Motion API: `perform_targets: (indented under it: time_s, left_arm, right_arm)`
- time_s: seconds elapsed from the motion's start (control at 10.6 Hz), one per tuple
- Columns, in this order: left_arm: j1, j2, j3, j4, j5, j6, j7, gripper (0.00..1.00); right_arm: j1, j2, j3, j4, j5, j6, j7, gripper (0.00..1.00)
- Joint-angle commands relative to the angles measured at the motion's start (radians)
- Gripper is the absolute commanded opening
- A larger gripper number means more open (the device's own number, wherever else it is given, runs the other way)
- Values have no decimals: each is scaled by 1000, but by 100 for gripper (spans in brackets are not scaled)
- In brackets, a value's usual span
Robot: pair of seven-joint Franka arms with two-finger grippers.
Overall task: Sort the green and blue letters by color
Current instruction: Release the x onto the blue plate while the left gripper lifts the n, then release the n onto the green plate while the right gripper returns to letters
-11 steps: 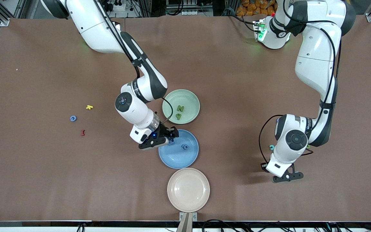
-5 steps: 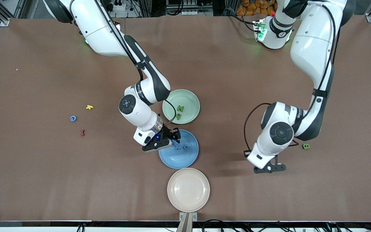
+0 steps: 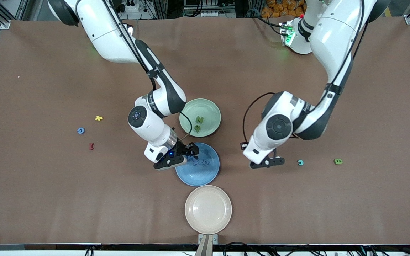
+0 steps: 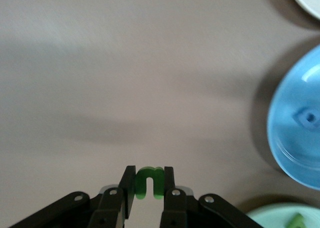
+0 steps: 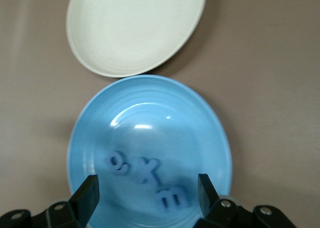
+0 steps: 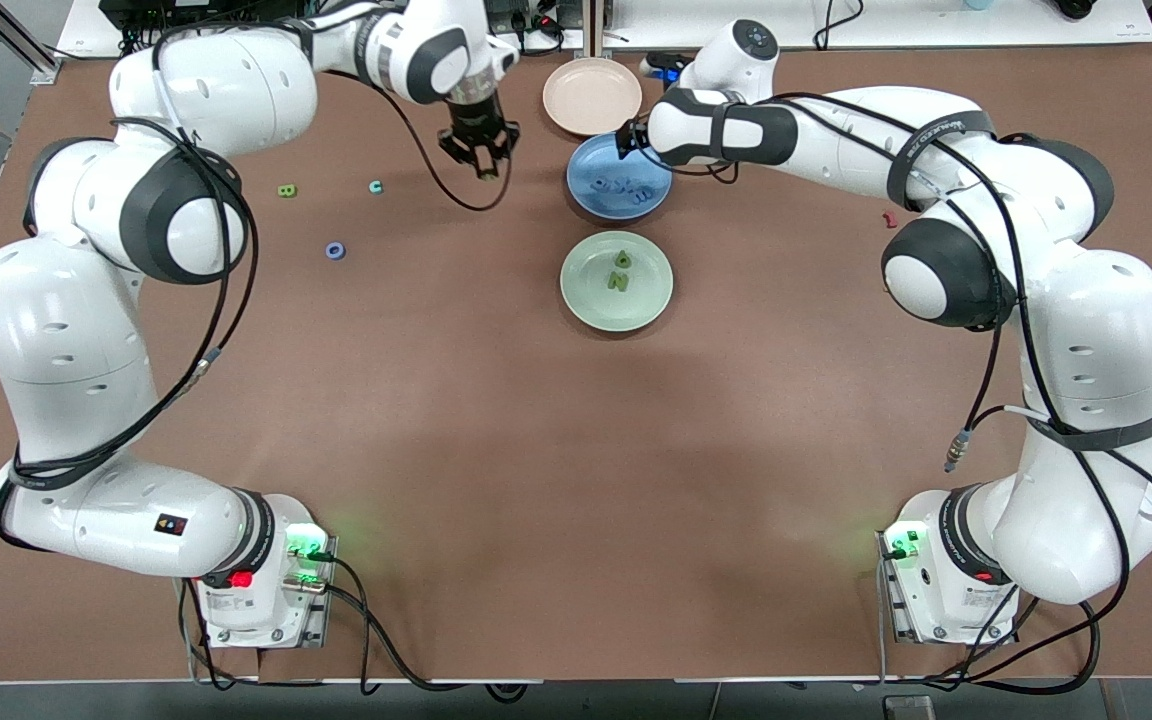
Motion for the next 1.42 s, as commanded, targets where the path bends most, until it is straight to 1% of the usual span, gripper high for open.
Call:
perform_targets:
  time_s: [0.0, 0.09, 0.28, 0.38, 0.47, 0.66, 0.75, 0.85, 0.94, 1.04, 1.13, 1.32]
  left_arm:
    - [-38, -50, -60, -89, -7, 36, -191, 0]
    - [-84, -45, -61, -88, -7, 39, -272, 0]
    - [-189, -27, -61, -85, -10, 110, -413, 0]
    - [-226, -9, -61, -80, -7, 150, -479, 0]
    - [-258, 10, -61, -82, -13, 190, -520, 0]
    - [-325, 37, -53, -82, -8, 230, -595, 0]
    - [-338, 51, -50, -80, -5, 232, -606, 0]
    - [-341, 54, -51, -82, -5, 232, -606, 0]
    - [-342, 58, -51, -83, -8, 232, -609, 30]
    - [-333, 59, -50, -83, -19, 232, -606, 75]
    - [-326, 56, -50, -82, -18, 232, -595, 100]
    - [-313, 32, -48, -79, -4, 227, -592, 100]
  right_arm:
    - [-80, -51, 5, -118, 1, -11, -130, 100]
    - [-112, -73, 5, -163, 1, -11, -178, 100]
    - [-180, -122, 0, -250, -8, -8, -229, 100]
    - [-208, -154, -12, -290, -23, -9, -244, 100]
    - [-229, -180, -23, -319, -29, -9, -244, 100]
    - [-278, -240, -38, -393, -35, -11, -246, 100]
    - [-306, -271, -44, -437, -37, -11, -246, 100]
    - [-323, -298, -67, -479, -46, -11, -246, 100]
    - [-329, -320, -101, -517, -51, -12, -246, 100]
    - [-335, -343, -128, -555, -51, -17, -244, 100]
    - [-340, -366, -170, -592, -51, -20, -244, 100]
    - [-347, -387, -233, -634, -51, -31, -240, 100]
